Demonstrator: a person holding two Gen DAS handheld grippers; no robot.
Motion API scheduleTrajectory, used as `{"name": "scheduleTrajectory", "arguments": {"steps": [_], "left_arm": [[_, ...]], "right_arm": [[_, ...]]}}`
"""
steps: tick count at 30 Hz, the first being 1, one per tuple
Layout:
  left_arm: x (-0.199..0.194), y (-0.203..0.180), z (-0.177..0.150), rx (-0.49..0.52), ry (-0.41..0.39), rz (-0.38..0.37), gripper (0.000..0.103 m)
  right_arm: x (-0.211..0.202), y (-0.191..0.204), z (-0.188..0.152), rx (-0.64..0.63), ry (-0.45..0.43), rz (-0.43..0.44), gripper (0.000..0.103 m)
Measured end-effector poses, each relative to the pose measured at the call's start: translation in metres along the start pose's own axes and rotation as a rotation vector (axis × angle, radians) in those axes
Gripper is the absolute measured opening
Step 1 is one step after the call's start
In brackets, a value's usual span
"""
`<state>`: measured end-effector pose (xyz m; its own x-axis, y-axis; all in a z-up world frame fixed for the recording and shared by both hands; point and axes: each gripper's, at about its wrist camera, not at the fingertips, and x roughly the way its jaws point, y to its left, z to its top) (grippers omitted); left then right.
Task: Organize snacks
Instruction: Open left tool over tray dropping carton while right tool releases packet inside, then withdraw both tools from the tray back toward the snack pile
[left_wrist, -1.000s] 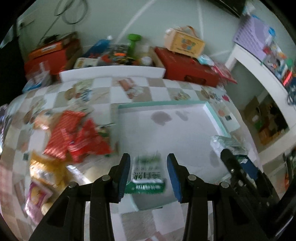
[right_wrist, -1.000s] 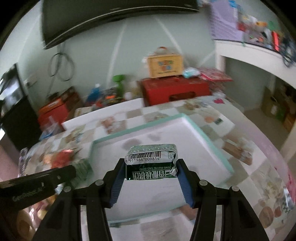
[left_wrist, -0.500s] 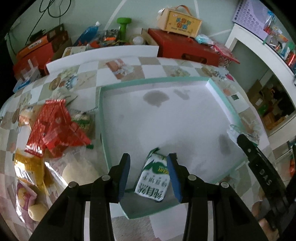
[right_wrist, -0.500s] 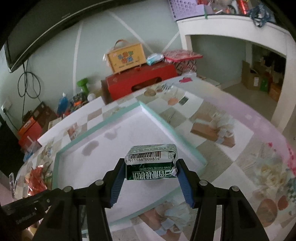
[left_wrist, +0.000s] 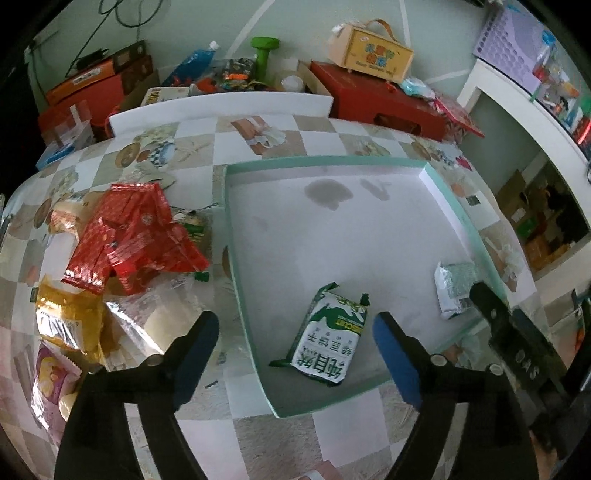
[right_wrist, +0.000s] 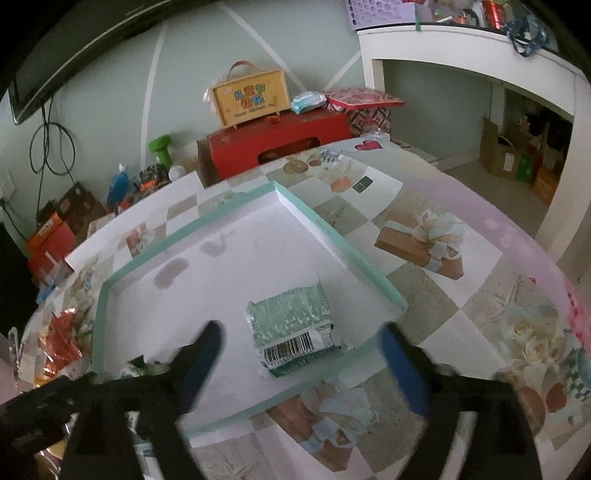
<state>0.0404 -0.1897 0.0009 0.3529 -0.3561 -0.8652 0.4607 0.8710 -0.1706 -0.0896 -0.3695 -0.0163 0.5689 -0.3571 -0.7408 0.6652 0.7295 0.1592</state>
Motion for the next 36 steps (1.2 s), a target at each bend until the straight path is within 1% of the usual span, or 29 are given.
{"name": "scheduleTrajectory", "arguments": {"steps": [1,3,7,9,12,14,17,22,24,26,29,30,32,36], "left_arm": [[0.000,0.002,0.000,-0.006,0.000,0.003,0.093],[0.001,0.005,0.000,-0.009,0.005,0.003,0.096],[0.001,0.008,0.000,-0.015,-0.010,0.012,0.096],[-0.001,0.010,0.000,-0.023,-0.021,-0.006,0.098],[-0.006,0.014,0.000,-0.039,-0.040,-0.025,0.099],[-0.010,0.017,0.001,-0.041,-0.060,-0.018,0.099],[-0.015,0.022,0.003,-0.052,-0.083,-0.017,0.099],[-0.027,0.039,0.006,-0.106,-0.117,-0.007,0.099],[-0.034,0.047,0.006,-0.117,-0.134,0.012,0.099],[-0.040,0.055,0.003,-0.119,-0.147,0.042,0.099],[-0.049,0.074,-0.002,-0.153,-0.159,0.077,0.099],[-0.051,0.081,-0.004,-0.168,-0.157,0.080,0.099],[-0.054,0.095,-0.008,-0.202,-0.159,0.091,0.099],[-0.067,0.122,-0.017,-0.241,-0.187,0.155,0.099]], "right_arm": [[0.000,0.001,-0.001,-0.007,0.000,-0.003,0.103],[0.002,0.004,-0.003,-0.028,0.008,-0.001,0.103],[0.002,0.011,-0.004,-0.055,0.001,0.005,0.103],[0.000,0.014,-0.005,-0.067,-0.009,0.003,0.103],[-0.005,0.015,-0.005,-0.072,-0.035,-0.009,0.103],[-0.010,0.014,-0.004,-0.057,-0.060,0.007,0.103],[-0.019,0.016,-0.001,-0.044,-0.099,0.061,0.103],[-0.027,0.011,0.000,0.008,-0.120,0.107,0.103],[-0.032,0.008,0.001,0.034,-0.135,0.109,0.103],[-0.036,0.005,0.001,0.062,-0.139,0.130,0.103],[-0.038,0.004,0.002,0.101,-0.128,0.212,0.103],[-0.039,0.007,0.002,0.102,-0.123,0.232,0.103],[-0.039,0.015,0.002,0.089,-0.110,0.242,0.103],[-0.042,0.044,-0.004,0.029,-0.093,0.266,0.103]]}}
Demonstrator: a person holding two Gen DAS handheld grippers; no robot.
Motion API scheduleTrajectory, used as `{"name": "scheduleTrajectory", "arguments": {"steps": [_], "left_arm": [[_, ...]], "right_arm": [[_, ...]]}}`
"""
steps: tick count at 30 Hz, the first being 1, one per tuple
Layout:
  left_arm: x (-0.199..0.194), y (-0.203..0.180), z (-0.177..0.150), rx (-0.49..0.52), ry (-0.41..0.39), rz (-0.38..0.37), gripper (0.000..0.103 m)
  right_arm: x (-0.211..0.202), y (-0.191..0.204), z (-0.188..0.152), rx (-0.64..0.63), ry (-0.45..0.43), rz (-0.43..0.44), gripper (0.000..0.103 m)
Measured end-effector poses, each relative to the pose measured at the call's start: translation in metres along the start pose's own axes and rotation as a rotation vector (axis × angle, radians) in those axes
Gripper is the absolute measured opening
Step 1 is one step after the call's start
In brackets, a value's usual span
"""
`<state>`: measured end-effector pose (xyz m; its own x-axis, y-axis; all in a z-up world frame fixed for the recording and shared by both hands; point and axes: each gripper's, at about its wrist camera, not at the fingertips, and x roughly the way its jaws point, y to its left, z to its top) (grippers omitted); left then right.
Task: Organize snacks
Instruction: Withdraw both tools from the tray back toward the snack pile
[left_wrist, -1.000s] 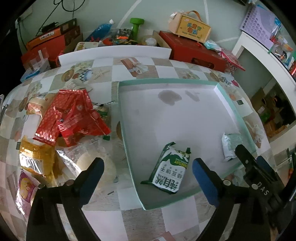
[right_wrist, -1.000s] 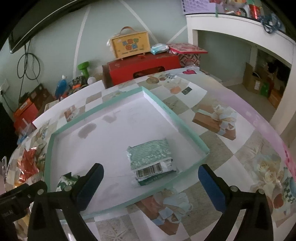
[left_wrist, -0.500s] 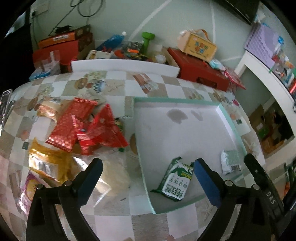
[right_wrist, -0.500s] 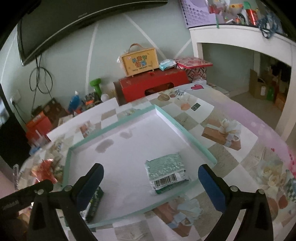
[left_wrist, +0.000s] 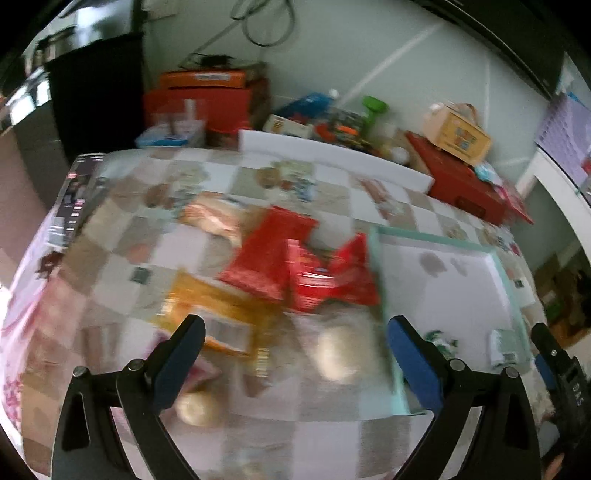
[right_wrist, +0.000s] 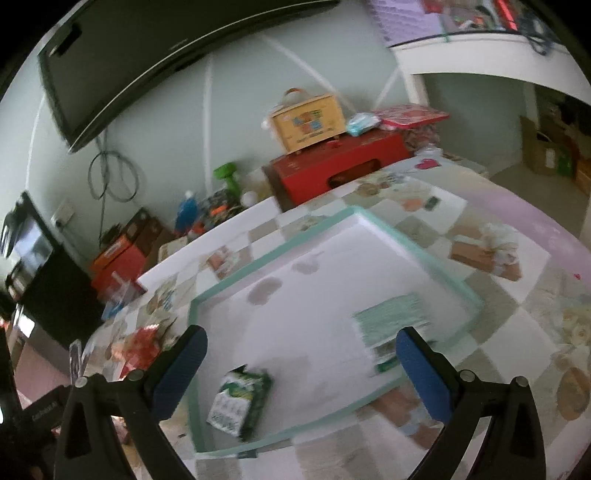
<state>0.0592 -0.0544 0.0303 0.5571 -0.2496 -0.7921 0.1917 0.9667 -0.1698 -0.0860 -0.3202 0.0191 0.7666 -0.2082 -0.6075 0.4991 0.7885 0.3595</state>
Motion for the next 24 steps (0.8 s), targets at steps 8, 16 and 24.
{"name": "scheduleTrajectory", "arguments": {"steps": [8,16,24], "left_arm": [[-0.014,0.057,-0.001,-0.081,-0.027,0.062,0.099],[-0.017,0.102,-0.009,-0.153,0.006,0.103,0.099],[0.009,0.111,-0.027,-0.116,0.150,0.116,0.099]], "right_arm": [[0.005,0.080,-0.023,-0.180,0.028,0.105,0.103],[0.016,0.148,-0.056,-0.349,0.099,0.194,0.103],[0.037,0.191,-0.107,-0.516,0.277,0.238,0.103]]}}
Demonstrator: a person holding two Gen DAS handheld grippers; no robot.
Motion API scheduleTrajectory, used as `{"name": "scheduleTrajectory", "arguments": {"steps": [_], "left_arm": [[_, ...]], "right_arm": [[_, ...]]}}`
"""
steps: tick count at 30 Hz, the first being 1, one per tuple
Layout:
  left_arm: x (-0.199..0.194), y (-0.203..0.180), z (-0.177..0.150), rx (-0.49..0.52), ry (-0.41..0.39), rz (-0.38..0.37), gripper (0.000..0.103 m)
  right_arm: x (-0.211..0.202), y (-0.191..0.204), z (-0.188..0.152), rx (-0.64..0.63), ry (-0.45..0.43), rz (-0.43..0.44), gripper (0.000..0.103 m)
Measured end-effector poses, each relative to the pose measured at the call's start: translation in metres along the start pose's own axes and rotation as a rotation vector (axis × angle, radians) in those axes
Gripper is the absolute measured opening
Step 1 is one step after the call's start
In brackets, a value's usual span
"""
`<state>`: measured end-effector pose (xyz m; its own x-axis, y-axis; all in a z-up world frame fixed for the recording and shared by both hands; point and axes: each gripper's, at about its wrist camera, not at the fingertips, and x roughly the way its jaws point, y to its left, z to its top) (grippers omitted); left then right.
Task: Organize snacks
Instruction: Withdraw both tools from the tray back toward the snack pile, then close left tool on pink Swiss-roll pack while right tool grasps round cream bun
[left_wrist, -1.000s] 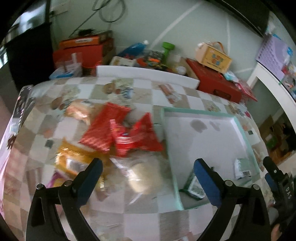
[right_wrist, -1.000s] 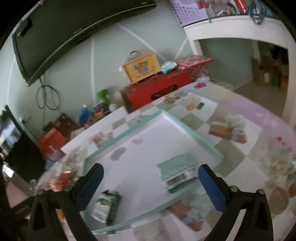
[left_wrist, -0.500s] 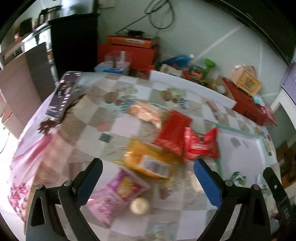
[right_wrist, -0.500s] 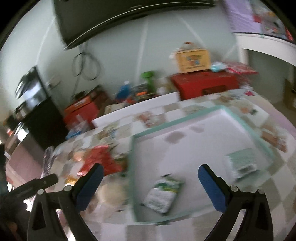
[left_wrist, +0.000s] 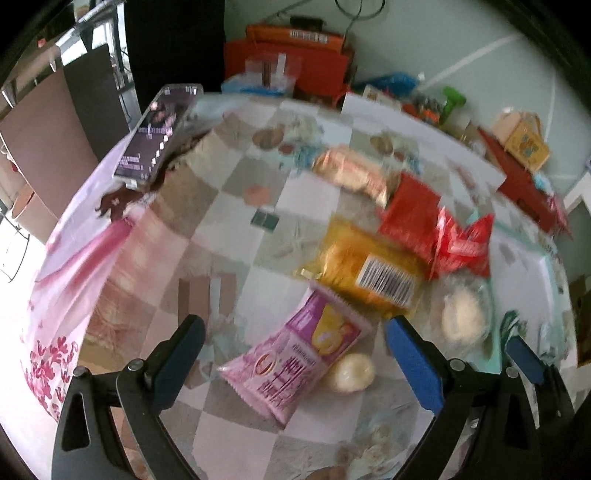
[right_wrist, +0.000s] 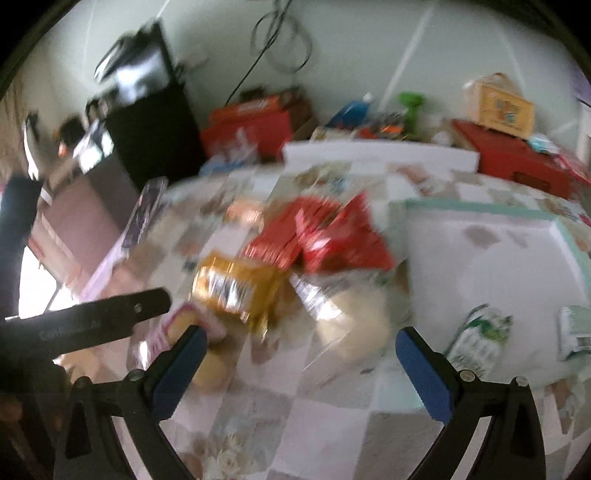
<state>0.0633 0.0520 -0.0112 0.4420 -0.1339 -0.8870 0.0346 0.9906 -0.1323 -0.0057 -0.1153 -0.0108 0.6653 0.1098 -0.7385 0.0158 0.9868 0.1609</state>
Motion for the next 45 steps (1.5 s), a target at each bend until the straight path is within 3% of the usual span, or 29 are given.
{"name": "scheduleTrajectory", "arguments": {"steps": [10,21,29,31,45], "left_arm": [[0.035,0.029,-0.007,-0.079,0.130,-0.003,0.099],[0.040,0.040,-0.004,-0.124,0.162,-0.057,0.099],[0.040,0.045,-0.004,-0.123,0.166,-0.063,0.099],[0.041,0.043,-0.004,-0.114,0.169,-0.062,0.099],[0.048,0.014,-0.004,-0.016,0.180,-0.058,0.097]], "right_arm": [[0.045,0.032,-0.023,-0.122,0.147,-0.021,0.103],[0.065,0.067,-0.032,-0.218,0.156,-0.004,0.103],[0.076,0.081,-0.037,-0.270,0.141,-0.020,0.094],[0.075,0.078,-0.038,-0.263,0.133,-0.015,0.089],[0.070,0.042,-0.032,-0.171,0.115,-0.089,0.086]]}}
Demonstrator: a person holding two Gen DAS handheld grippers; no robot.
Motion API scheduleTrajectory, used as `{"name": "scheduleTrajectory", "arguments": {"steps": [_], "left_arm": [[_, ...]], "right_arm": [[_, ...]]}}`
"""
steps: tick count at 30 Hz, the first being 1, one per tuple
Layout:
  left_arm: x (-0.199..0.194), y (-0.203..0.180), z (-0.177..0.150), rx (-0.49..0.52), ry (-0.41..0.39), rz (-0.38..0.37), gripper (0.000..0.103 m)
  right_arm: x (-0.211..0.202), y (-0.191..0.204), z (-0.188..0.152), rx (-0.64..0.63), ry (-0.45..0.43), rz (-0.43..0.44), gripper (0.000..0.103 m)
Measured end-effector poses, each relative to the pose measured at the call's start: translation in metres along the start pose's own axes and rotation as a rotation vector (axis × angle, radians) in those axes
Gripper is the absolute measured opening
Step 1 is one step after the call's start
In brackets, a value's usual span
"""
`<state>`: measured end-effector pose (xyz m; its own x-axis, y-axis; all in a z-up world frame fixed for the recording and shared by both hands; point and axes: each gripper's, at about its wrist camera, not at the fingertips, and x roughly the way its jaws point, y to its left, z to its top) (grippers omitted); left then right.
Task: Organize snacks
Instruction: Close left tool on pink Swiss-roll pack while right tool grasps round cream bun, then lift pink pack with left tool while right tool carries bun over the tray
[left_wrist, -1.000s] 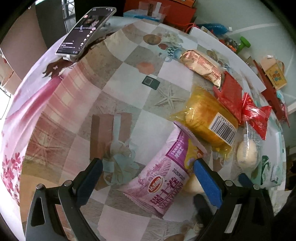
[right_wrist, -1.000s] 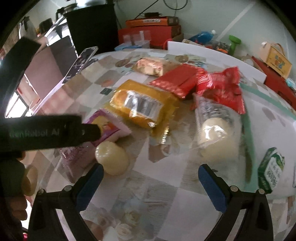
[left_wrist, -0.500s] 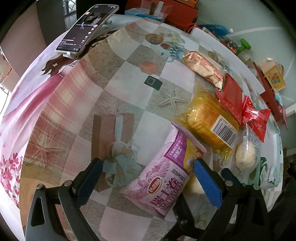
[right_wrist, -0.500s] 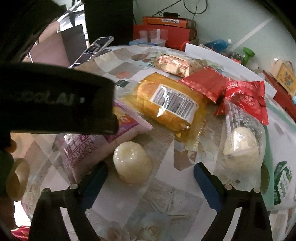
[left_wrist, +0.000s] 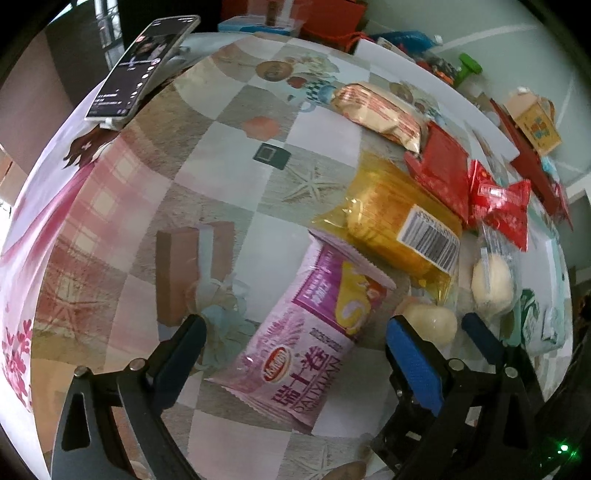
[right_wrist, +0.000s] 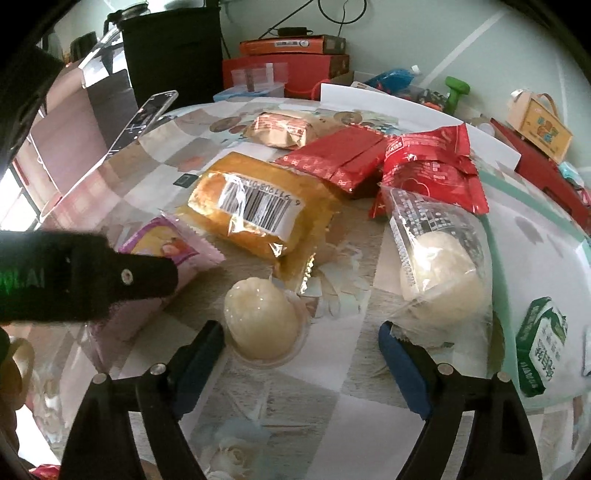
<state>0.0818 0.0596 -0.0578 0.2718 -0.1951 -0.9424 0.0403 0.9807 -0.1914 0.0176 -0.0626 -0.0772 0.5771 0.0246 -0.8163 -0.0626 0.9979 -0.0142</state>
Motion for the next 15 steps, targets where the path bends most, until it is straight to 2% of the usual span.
{"name": "scheduleTrajectory", "arguments": {"steps": [2,3,5,6,10,12,15], "left_arm": [[0.003,-0.004,0.000,0.013,0.009,0.004,0.091],[0.005,-0.005,0.000,0.015,0.015,0.002,0.085],[0.009,-0.010,0.000,0.022,0.007,0.018,0.082],[0.009,-0.010,0.000,0.023,0.003,0.018,0.077],[0.008,-0.013,0.001,0.017,-0.019,0.001,0.046],[0.007,-0.007,0.003,0.008,-0.024,-0.017,0.044],[0.005,-0.003,0.006,-0.008,-0.029,-0.034,0.042]], "right_arm": [[-0.001,0.000,0.000,-0.001,-0.002,-0.001,0.084],[-0.001,-0.001,0.000,-0.001,-0.002,0.000,0.081],[-0.002,-0.002,0.000,-0.001,-0.007,-0.001,0.075],[-0.002,-0.003,0.000,0.000,-0.010,-0.002,0.072],[-0.004,-0.004,0.001,-0.001,-0.019,0.000,0.056],[-0.004,-0.005,0.002,0.000,-0.021,0.000,0.050],[-0.005,-0.007,0.002,0.003,-0.022,0.005,0.049]]}}
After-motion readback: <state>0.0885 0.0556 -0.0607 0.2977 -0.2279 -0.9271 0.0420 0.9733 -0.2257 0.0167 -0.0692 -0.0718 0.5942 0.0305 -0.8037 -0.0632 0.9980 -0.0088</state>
